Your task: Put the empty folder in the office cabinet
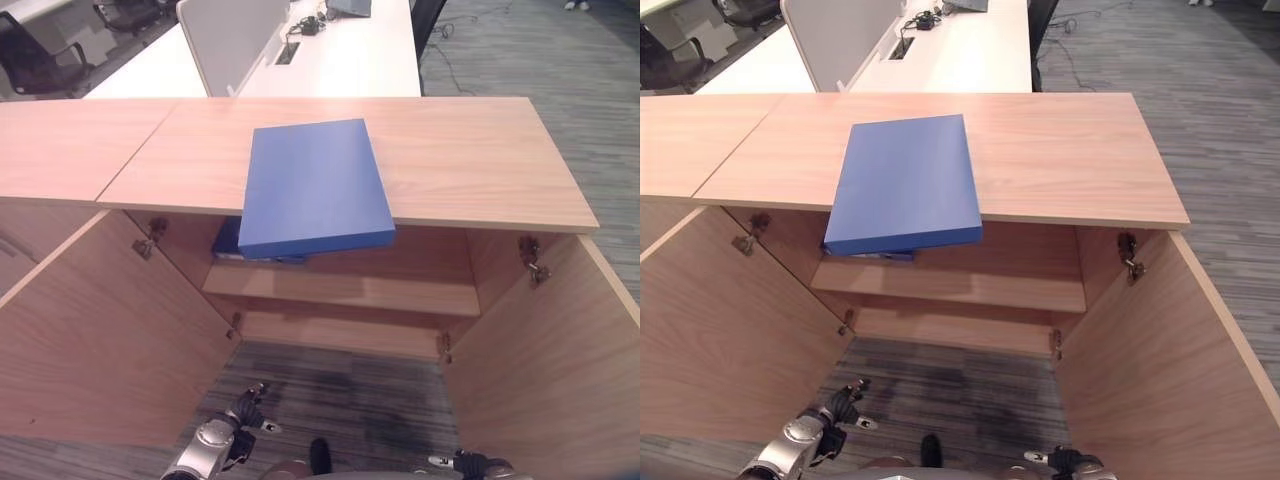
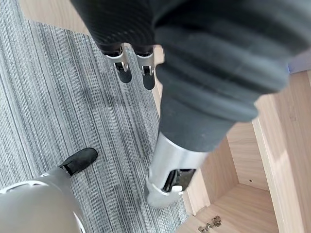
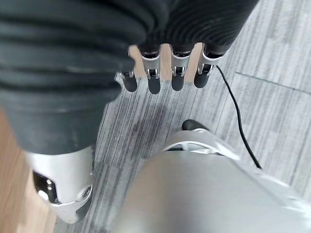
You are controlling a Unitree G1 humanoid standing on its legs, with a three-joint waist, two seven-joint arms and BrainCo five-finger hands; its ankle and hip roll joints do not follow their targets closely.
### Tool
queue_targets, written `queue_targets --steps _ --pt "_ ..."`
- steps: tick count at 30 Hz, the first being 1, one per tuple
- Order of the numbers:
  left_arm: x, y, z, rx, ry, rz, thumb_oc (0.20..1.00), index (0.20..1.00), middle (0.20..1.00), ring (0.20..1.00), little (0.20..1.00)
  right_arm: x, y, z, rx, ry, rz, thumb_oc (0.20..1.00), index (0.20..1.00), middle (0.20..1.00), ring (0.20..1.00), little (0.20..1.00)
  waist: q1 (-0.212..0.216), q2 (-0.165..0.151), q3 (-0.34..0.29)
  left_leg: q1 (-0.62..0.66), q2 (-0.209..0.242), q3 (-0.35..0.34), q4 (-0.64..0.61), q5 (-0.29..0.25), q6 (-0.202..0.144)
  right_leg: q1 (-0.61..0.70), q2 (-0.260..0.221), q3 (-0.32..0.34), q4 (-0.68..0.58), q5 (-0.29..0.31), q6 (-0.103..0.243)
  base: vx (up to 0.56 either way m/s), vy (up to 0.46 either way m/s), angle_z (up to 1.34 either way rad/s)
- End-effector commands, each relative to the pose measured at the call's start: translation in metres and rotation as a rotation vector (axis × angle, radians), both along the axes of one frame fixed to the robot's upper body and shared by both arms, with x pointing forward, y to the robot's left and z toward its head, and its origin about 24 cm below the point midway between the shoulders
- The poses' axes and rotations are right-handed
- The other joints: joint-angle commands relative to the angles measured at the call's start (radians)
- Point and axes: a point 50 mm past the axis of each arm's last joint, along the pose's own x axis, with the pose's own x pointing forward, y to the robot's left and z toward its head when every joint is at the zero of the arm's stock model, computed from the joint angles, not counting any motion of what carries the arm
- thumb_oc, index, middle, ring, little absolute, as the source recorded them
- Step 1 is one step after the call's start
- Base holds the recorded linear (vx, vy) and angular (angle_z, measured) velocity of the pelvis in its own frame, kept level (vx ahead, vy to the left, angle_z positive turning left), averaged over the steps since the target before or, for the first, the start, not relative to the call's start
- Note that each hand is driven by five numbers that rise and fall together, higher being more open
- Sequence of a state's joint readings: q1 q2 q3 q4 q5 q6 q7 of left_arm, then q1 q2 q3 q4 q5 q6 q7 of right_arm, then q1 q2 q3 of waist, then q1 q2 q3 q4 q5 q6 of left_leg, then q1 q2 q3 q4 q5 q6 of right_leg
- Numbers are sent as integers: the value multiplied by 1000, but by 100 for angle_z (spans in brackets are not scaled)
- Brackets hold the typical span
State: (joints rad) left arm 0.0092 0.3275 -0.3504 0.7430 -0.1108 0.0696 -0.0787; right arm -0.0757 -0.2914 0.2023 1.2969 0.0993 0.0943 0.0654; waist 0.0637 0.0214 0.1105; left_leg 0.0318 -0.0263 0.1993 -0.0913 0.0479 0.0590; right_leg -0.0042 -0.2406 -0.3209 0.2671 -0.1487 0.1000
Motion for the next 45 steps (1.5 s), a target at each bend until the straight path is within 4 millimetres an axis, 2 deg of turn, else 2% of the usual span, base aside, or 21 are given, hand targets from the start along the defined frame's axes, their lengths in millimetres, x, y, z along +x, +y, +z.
queue_targets --steps 1,3,6,10,12,13,14,15,16,18,19,20,21,22,27,31,32,35,39,43,45 --pt "16 -2 14 -64 -89 38 1000 1000 1000 1000 1000 13 2 2 -4 -25 14 1000 1000 1000 1000 1000 -7 -29 57 12 -24 -38 70 -119 -17 -97 96 30 -109 189 11 71 -23 -7" --pt "15 -5 14 -91 -92 48 1000 1000 1000 1000 1000 13 3 2 -2 -28 10 1000 1000 1000 1000 1000 -11 -33 61 14 -30 -44 79 -124 -18 -74 105 33 -146 186 15 74 -50 13" --pt "3 -14 8 -271 -72 249 1000 1000 1000 1000 1000 11 6 1 8 -24 16 1000 1000 1000 1000 1000 6 -46 48 19 -29 -41 88 -125 -26 -28 131 15 -207 182 -2 105 -101 41" --pt "1 -12 9 -299 -79 279 1000 1000 1000 1000 1000 15 7 2 9 -34 19 1000 1000 1000 1000 1000 7 -56 48 10 -14 -45 150 -147 -40 -18 139 14 -215 178 -5 88 -127 8" --pt "4 -9 14 -288 -101 262 1000 1000 1000 1000 1000 15 4 2 1 -39 12 1000 1000 1000 1000 1000 6 -76 63 -74 17 -37 365 -162 -72 10 146 25 -228 166 -24 8 -226 27" --pt "7 -10 16 -290 -111 265 1000 1000 1000 1000 1000 16 2 3 -6 -43 8 1000 1000 1000 1000 1000 14 -80 89 -172 40 -45 534 -121 -100 12 148 21 -224 162 -43 -113 -205 34" --pt "8 -10 17 -286 -122 268 1000 1000 1000 1000 1000 16 0 4 -15 -45 6 1000 1000 1000 1000 1000 20 -84 101 -213 51 -55 612 -101 -105 17 149 19 -225 158 -55 -102 -121 28" --pt "8 -10 17 -286 -122 268 1000 1000 1000 1000 1000 16 0 4 -15 -45 6 1000 1000 1000 1000 1000 19 -83 100 -216 53 -56 616 -103 -105 16 150 18 -224 158 -56 -4 -59 11" --pt "9 -13 19 -296 -139 288 1000 1000 1000 1000 1000 18 -6 6 -39 -48 -1 1000 1000 1000 1000 1000 23 -91 102 -244 101 -63 619 -88 -98 28 145 16 -229 146 -58 59 5 -2" --pt "8 -11 20 -287 -149 312 1000 1000 1000 1000 1000 15 -11 7 -54 -43 -20 1000 1000 1000 1000 1000 27 -101 84 -188 148 -72 467 -91 -86 35 134 29 -238 142 -39 107 56 -12" --pt "8 -11 20 -287 -149 312 1000 1000 1000 1000 1000 15 -11 7 -54 -42 -20 1000 1000 1000 1000 1000 28 -102 85 -184 147 -70 463 -89 -86 37 133 31 -238 142 -39 124 84 -24" --pt "8 -11 22 -288 -161 314 1000 1000 1000 1000 1000 13 -13 7 -56 -39 -31 1000 1000 1000 1000 1000 29 -103 72 -141 157 -86 354 -80 -87 38 131 36 -244 140 -30 194 173 -18" --pt "8 -13 24 -307 -178 310 1000 1000 1000 1000 1000 7 -20 7 -67 -34 -67 1000 1000 1000 1000 1000 21 -76 36 -80 169 -111 133 -22 -114 48 138 42 -263 139 -12 270 249 -18" --pt "10 -16 27 -320 -184 296 1000 1000 1000 1000 1000 -4 -21 5 -65 -13 -112 1000 1000 1000 1000 1000 6 -58 16 -44 166 -113 72 -8 -133 65 137 38 -285 147 -4 231 263 4" --pt "24 2 58 -297 -357 294 1000 1000 1000 1000 1000 -22 -20 1 -49 25 -199 1000 1000 1000 1000 1000 2 -28 -13 27 99 -111 4 -40 -124 91 106 53 -351 203 24 82 186 -6" --pt "24 11 66 -290 -412 360 1000 1000 1000 1000 1000 -23 -14 -1 -30 25 -210 1000 1000 1000 1000 1000 8 -30 -14 34 86 -104 4 -52 -117 94 97 58 -354 209 32 14 84 -13" --pt "24 20 75 -289 -475 446 1000 1000 1000 1000 1000 -21 -8 -3 -13 18 -214 1000 1000 1000 1000 1000 14 -32 -11 40 75 -98 4 -60 -110 93 89 63 -354 216 37 -2 69 -1" --pt "22 35 85 -283 -561 610 1000 1000 1000 1000 1000 -19 0 -4 8 8 -206 1000 1000 1000 1000 1000 24 -37 -12 50 67 -90 4 -69 -103 99 82 65 -354 222 42 10 57 -15" --pt "20 61 109 -125 -718 735 1000 1000 1000 1000 1000 -15 11 -6 24 -14 -199 1000 1000 1000 1000 1000 33 -48 -16 68 67 -83 4 -81 -102 108 81 65 -354 217 44 14 12 -7" --pt "19 79 140 -5 -898 842 1000 1000 1000 1000 1000 -24 21 -10 31 -1 -197 1000 1000 1000 1000 1000 45 -63 -19 73 75 -82 4 -81 -108 112 88 59 -354 208 46 0 0 0" --pt "19 83 143 12 -919 878 1000 1000 1000 1000 1000 -26 22 -11 31 7 -196 1000 1000 1000 1000 1000 46 -66 -20 73 77 -82 4 -79 -109 113 90 57 -354 206 46 0 0 0"
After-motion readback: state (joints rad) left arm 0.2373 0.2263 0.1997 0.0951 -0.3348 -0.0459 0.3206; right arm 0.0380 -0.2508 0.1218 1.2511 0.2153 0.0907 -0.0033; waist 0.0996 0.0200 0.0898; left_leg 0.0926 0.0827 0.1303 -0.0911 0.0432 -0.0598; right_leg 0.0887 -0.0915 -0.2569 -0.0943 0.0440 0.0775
